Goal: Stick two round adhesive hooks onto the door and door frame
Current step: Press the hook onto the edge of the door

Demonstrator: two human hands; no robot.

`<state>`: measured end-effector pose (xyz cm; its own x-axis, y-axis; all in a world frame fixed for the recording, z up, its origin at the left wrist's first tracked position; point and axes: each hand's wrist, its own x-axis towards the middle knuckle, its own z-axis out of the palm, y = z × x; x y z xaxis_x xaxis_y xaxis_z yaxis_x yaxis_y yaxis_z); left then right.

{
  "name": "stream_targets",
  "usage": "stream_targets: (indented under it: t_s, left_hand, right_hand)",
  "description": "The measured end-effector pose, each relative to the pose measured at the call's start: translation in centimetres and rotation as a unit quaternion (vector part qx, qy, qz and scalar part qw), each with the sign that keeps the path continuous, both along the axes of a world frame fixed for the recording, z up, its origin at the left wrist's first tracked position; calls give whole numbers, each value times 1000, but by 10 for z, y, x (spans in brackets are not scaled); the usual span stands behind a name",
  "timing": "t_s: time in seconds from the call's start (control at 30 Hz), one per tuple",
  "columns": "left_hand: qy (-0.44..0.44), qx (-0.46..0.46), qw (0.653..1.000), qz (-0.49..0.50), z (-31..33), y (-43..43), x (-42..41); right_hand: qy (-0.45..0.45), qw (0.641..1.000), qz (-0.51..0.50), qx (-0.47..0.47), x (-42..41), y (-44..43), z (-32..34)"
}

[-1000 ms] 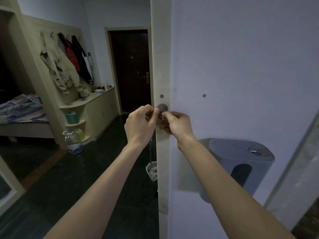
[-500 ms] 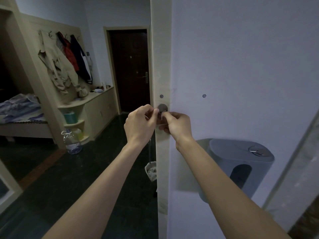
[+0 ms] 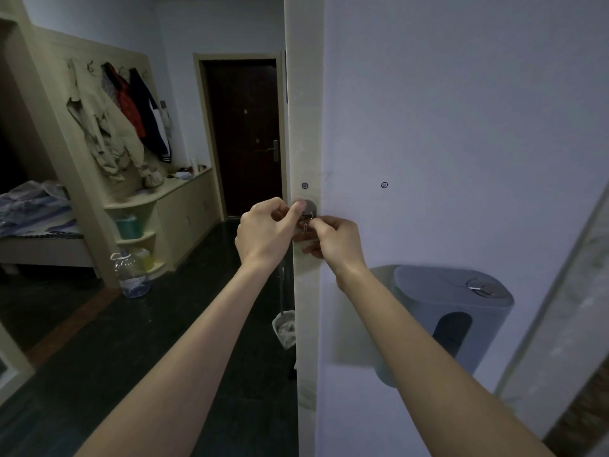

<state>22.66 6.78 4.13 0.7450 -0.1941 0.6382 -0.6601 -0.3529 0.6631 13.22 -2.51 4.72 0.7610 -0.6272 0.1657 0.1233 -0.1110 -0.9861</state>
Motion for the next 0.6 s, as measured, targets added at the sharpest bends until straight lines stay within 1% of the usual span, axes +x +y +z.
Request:
stream_targets:
  t_s: [0.17, 0.43, 0.5, 0.6]
  left_hand:
    - [-10, -7, 1000, 2, 7, 2, -6]
    - [20, 5, 999, 26, 10, 0, -12]
    - [13, -1, 1000, 12, 9, 1, -13]
    - [16, -18, 999, -39, 2, 6, -7]
  right_hand:
    - [18, 999, 15, -36, -7, -3, -1]
    - [41, 994, -30, -97, -4, -4, -6]
    - [51, 991, -31, -119, -4, -5, -5]
    - [52, 986, -58, -150, -5, -10, -4]
